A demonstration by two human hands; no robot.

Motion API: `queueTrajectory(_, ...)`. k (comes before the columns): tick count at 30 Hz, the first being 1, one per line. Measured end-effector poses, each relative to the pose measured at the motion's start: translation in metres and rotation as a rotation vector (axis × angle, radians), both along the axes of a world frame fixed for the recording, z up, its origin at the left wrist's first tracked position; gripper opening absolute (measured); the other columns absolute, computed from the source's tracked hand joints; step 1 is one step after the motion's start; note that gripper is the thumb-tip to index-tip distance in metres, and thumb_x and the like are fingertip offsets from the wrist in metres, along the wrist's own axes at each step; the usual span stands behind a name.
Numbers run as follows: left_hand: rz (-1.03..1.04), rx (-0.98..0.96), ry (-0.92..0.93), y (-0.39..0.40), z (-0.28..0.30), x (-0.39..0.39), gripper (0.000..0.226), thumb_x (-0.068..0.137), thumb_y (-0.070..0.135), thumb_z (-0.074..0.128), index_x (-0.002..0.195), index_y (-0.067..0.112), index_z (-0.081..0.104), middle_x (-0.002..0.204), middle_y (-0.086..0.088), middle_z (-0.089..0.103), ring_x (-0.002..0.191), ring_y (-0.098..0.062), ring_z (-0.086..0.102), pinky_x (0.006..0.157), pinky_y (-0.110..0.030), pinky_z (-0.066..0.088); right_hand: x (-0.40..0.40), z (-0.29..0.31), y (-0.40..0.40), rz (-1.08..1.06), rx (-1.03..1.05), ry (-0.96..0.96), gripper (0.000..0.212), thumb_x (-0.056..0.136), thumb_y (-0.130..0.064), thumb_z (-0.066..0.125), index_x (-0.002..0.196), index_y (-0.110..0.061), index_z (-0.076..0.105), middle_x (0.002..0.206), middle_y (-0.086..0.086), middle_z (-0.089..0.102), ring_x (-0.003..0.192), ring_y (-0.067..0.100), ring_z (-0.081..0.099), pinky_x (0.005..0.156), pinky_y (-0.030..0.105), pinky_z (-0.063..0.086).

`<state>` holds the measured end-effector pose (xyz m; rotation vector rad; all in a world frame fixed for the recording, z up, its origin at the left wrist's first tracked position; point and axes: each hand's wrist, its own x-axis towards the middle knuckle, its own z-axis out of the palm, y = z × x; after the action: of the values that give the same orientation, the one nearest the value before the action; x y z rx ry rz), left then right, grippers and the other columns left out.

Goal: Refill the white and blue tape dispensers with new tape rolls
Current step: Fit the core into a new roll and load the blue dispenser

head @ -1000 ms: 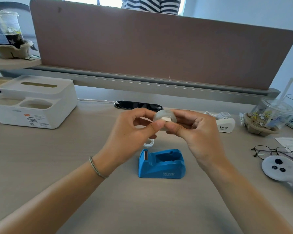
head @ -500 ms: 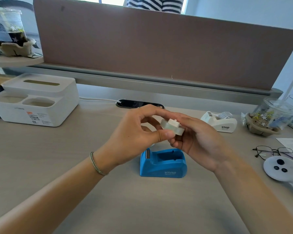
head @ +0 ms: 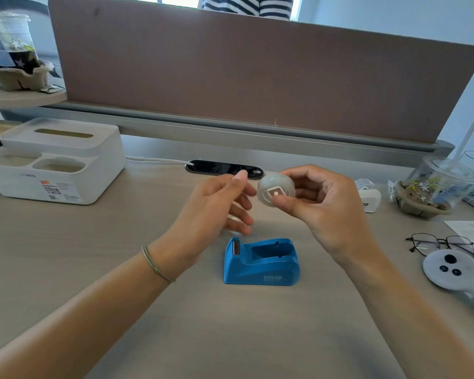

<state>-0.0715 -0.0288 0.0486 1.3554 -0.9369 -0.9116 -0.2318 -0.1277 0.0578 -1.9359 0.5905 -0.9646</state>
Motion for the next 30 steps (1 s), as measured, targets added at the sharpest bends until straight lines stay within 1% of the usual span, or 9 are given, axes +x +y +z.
queueTrajectory(2, -0.047, 0.104, -0.017, 0.0009, 0.0014, -0.0006, 0.051, 0.105, 0.043, 0.036, 0.084, 0.007, 0.065, 0.078, -0.012, 0.06, 0.067, -0.025, 0.062, 0.059, -0.034, 0.054, -0.0016, 0.0022, -0.001, 0.013, 0.006, -0.005, 0.03, 0.076, -0.008, 0.086, 0.094, -0.029, 0.074, 0.086, -0.012, 0.079, 0.084, 0.01, 0.075, 0.075, 0.022, 0.06)
queueTrajectory(3, -0.076, 0.127, -0.032, 0.0015, 0.0016, -0.0019, 0.053, 0.106, 0.044, 0.034, 0.081, 0.008, 0.064, 0.074, -0.011, 0.06, 0.066, -0.025, 0.061, 0.057, -0.033, 0.052, -0.0017, 0.003, -0.0004, 0.022, 0.01, -0.002, 0.031, 0.075, -0.008, 0.086, 0.093, -0.03, 0.074, 0.085, -0.013, 0.078, 0.083, 0.009, 0.075, 0.074, 0.021, 0.059)
queueTrajectory(7, -0.12, 0.121, -0.079, 0.0016, 0.0022, -0.0048, 0.049, 0.106, 0.04, 0.035, 0.081, 0.008, 0.062, 0.069, -0.009, 0.06, 0.062, -0.022, 0.06, 0.053, -0.029, 0.048, -0.0002, 0.0033, 0.0013, 0.038, -0.001, 0.021, 0.035, 0.074, -0.007, 0.087, 0.089, -0.035, 0.073, 0.085, -0.014, 0.078, 0.084, 0.011, 0.076, 0.076, 0.024, 0.061)
queueTrajectory(12, -0.107, 0.113, -0.121, 0.0013, 0.0016, -0.0014, 0.042, 0.107, 0.032, 0.038, 0.076, 0.011, 0.057, 0.064, -0.004, 0.059, 0.06, -0.017, 0.06, 0.054, -0.026, 0.049, -0.0004, 0.0026, 0.0006, 0.061, -0.011, 0.034, 0.035, 0.074, -0.006, 0.087, 0.089, -0.035, 0.073, 0.088, -0.01, 0.078, 0.087, 0.015, 0.076, 0.08, 0.029, 0.063)
queueTrajectory(17, -0.117, 0.122, -0.14, -0.0009, -0.001, -0.0014, 0.037, 0.106, 0.02, 0.04, 0.075, 0.011, 0.058, 0.062, -0.003, 0.059, 0.059, -0.016, 0.06, 0.052, -0.025, 0.05, -0.0006, 0.0037, -0.0002, 0.09, 0.029, 0.02, 0.033, 0.074, -0.006, 0.087, 0.089, -0.032, 0.074, 0.089, -0.008, 0.079, 0.086, 0.015, 0.077, 0.08, 0.028, 0.063)
queueTrajectory(21, -0.104, 0.108, -0.152, -0.0014, -0.0018, -0.002, 0.037, 0.105, 0.019, 0.043, 0.072, 0.011, 0.059, 0.063, -0.003, 0.061, 0.06, -0.016, 0.059, 0.055, -0.026, 0.05, -0.0019, 0.0036, -0.0021, 0.1, 0.066, 0.015, 0.032, 0.074, -0.005, 0.086, 0.089, -0.031, 0.074, 0.088, -0.009, 0.079, 0.085, 0.014, 0.077, 0.076, 0.026, 0.06)
queueTrajectory(24, -0.099, 0.111, -0.114, -0.001, -0.0001, -0.0033, 0.036, 0.106, 0.023, 0.04, 0.079, 0.009, 0.06, 0.068, -0.008, 0.065, 0.062, -0.02, 0.06, 0.055, -0.028, 0.05, -0.0028, 0.0036, -0.0033, 0.105, 0.087, 0.012, 0.032, 0.075, -0.003, 0.085, 0.088, -0.03, 0.074, 0.088, -0.008, 0.079, 0.083, 0.014, 0.077, 0.075, 0.026, 0.06)
queueTrajectory(27, -0.121, 0.163, -0.095, -0.0002, 0.0, -0.0068, 0.045, 0.107, 0.036, 0.032, 0.087, 0.008, 0.061, 0.071, -0.01, 0.067, 0.062, -0.022, 0.062, 0.053, -0.029, 0.049, -0.0022, 0.0026, -0.003, 0.112, 0.079, 0.026, 0.033, 0.075, -0.001, 0.085, 0.089, -0.029, 0.074, 0.089, -0.006, 0.079, 0.085, 0.017, 0.078, 0.075, 0.028, 0.06)
queueTrajectory(30, -0.108, 0.166, -0.135, 0.0, -0.001, -0.0093, 0.047, 0.108, 0.038, 0.03, 0.086, 0.008, 0.06, 0.07, -0.009, 0.064, 0.063, -0.022, 0.061, 0.053, -0.028, 0.048, -0.0014, 0.0017, -0.0009, 0.099, 0.039, 0.058, 0.033, 0.075, -0.004, 0.086, 0.09, -0.03, 0.073, 0.088, -0.009, 0.078, 0.085, 0.014, 0.078, 0.074, 0.025, 0.061)
